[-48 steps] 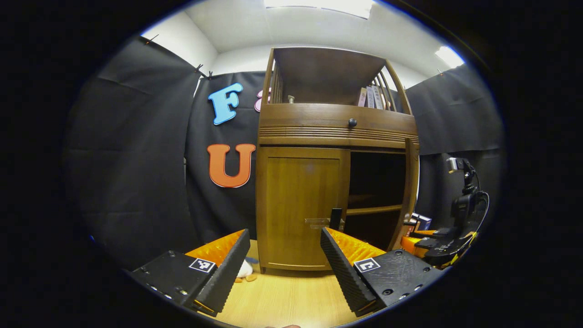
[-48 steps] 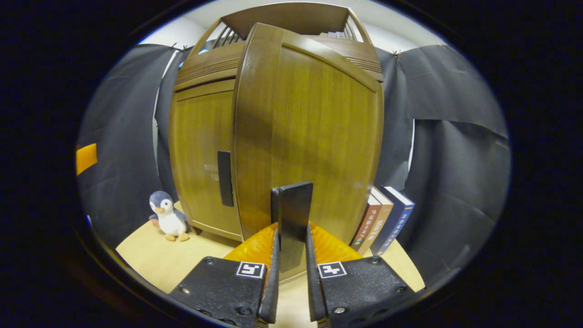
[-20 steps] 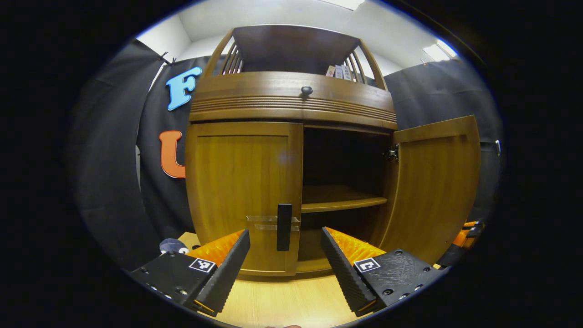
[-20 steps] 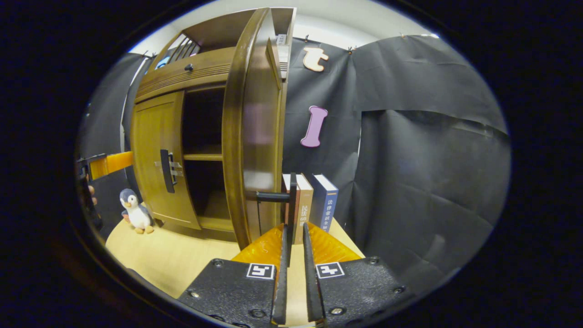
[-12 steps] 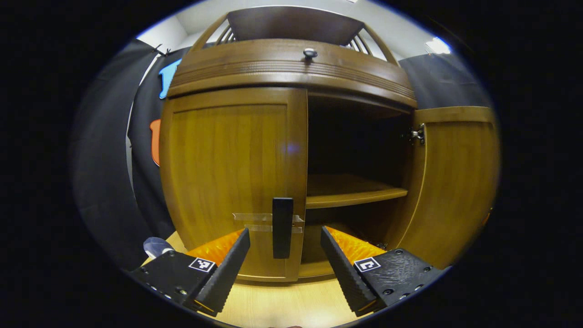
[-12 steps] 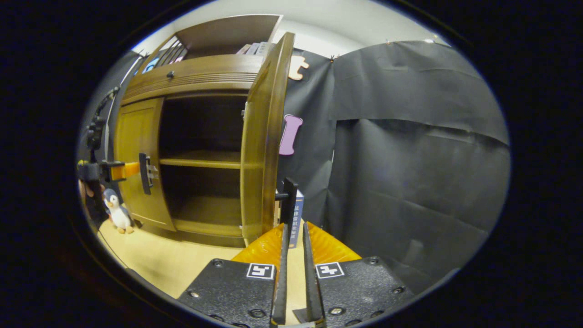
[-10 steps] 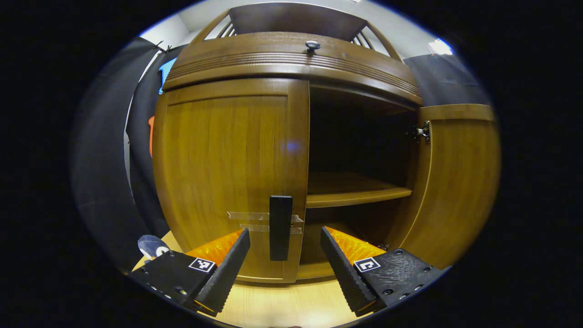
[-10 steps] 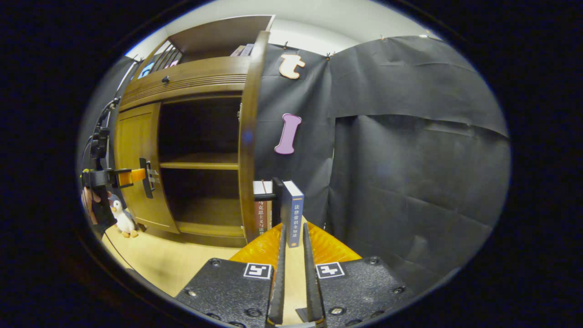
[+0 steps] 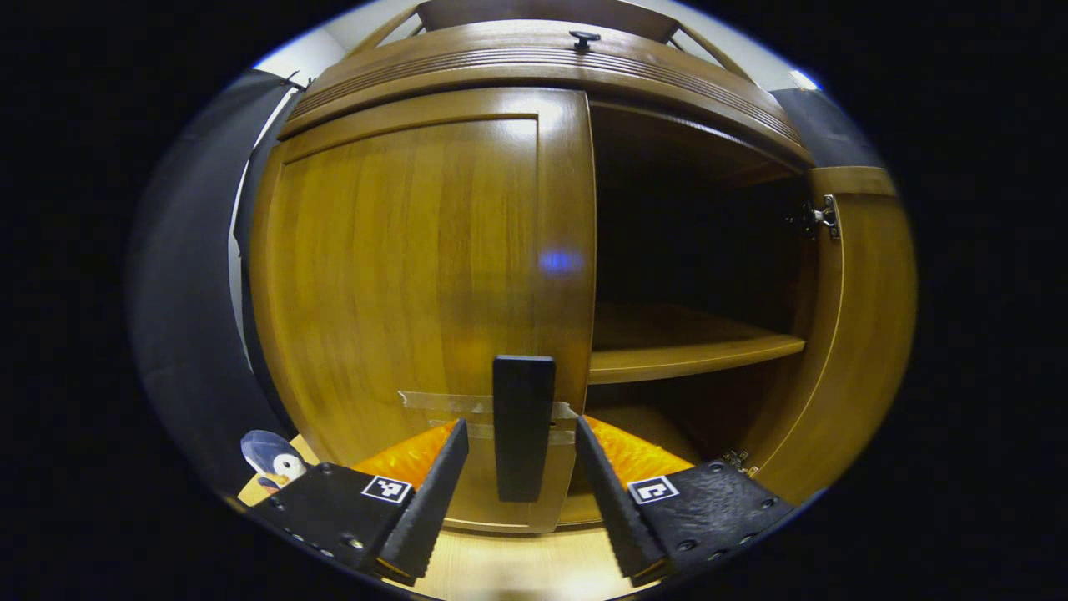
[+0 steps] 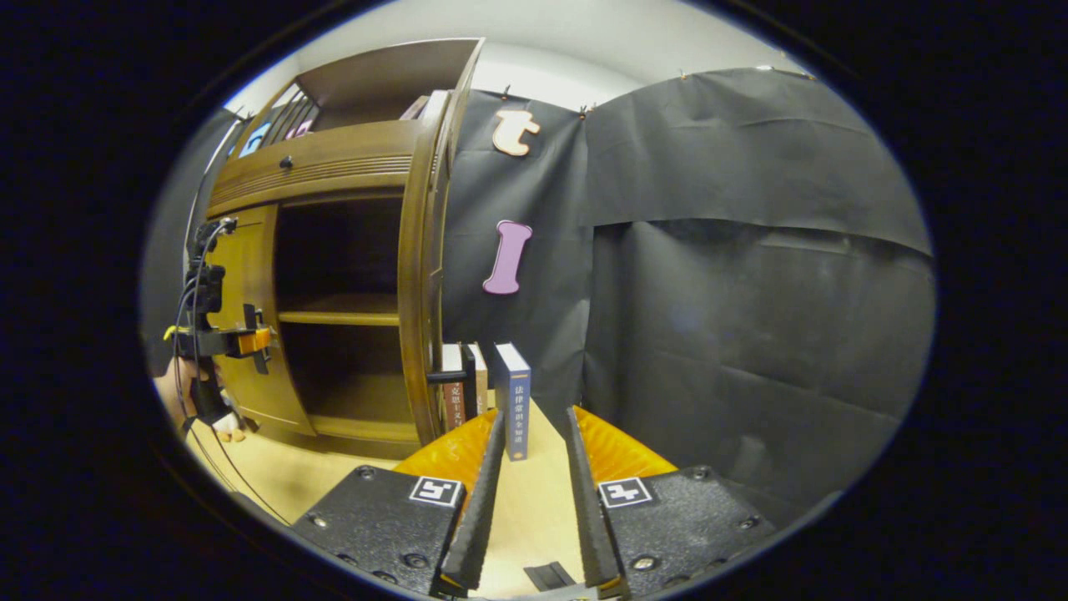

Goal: Open the right door of the double-door shoe cabinet with the right hand, and open the left door with the left hand.

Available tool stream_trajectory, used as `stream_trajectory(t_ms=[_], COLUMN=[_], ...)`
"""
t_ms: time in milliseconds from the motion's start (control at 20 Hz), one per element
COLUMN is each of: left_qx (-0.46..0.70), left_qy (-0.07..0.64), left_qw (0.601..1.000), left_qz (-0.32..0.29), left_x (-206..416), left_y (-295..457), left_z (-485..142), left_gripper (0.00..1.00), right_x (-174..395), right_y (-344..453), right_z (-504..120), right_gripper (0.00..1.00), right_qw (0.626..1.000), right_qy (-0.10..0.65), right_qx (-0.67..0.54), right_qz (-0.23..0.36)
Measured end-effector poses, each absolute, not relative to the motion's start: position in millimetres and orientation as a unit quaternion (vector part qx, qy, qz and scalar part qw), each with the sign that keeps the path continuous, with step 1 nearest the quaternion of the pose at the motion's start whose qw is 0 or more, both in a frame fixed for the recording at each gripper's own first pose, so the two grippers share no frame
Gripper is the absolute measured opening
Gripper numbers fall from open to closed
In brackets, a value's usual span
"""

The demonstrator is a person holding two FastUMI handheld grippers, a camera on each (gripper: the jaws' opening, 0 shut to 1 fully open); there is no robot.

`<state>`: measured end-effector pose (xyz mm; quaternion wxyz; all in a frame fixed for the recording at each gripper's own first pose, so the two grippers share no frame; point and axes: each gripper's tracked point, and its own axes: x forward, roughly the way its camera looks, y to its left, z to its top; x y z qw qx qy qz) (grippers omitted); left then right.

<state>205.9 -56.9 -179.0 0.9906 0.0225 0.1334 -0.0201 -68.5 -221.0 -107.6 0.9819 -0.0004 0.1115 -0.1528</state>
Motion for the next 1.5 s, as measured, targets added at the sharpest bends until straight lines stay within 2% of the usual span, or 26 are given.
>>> stream_trajectory(t_ms=[50,100,200,250,350,450,700,750,850,1500], left_qx=[0.024,0.024,0.028,0.033,0.033,0.041,0.04,0.04,0.029,0.032], left_qy=[0.13,0.129,0.129,0.127,0.126,0.139,0.143,0.141,0.139,0.132], left_qw=[0.991,0.991,0.99,0.991,0.991,0.989,0.988,0.988,0.989,0.99], left_qz=[-0.02,-0.026,-0.038,-0.033,-0.035,-0.04,-0.042,-0.04,-0.039,-0.027], left_x=[209.8,211.7,215.8,219.4,220.0,217.4,214.1,212.8,205.1,130.9], left_y=[-55.9,-59.2,-63.7,-61.7,-60.8,-59.8,-54.2,-52.0,-52.6,-24.5], left_z=[-178.4,-179.5,-181.9,-181.5,-180.7,-185.3,-183.4,-181.5,-180.5,-172.5], left_gripper=[0.62,0.7,0.69,0.69,0.55,0.54,0.31,0.42,0.26,0.27], right_x=[-70.8,-71.3,-72.6,-74.1,-74.1,-74.9,-74.1,-74.3,-74.6,-65.0], right_y=[-222.6,-223.9,-221.9,-222.3,-222.8,-219.2,-210.9,-208.1,-202.9,-152.8], right_z=[-108.5,-110.0,-109.9,-107.9,-105.8,-104.1,-101.1,-100.3,-97.4,-89.9], right_gripper=[0.51,0.51,0.59,0.6,0.64,0.64,0.64,0.65,0.64,0.65], right_qw=[0.981,0.981,0.982,0.983,0.983,0.984,0.985,0.986,0.987,0.993], right_qy=[0.113,0.115,0.113,0.109,0.105,0.104,0.102,0.101,0.099,0.085], right_qx=[0.001,0.002,0.004,0.003,0.002,0.003,-0.001,-0.002,-0.006,-0.021], right_qz=[-0.155,-0.156,-0.149,-0.15,-0.149,-0.146,-0.136,-0.133,-0.128,-0.077])
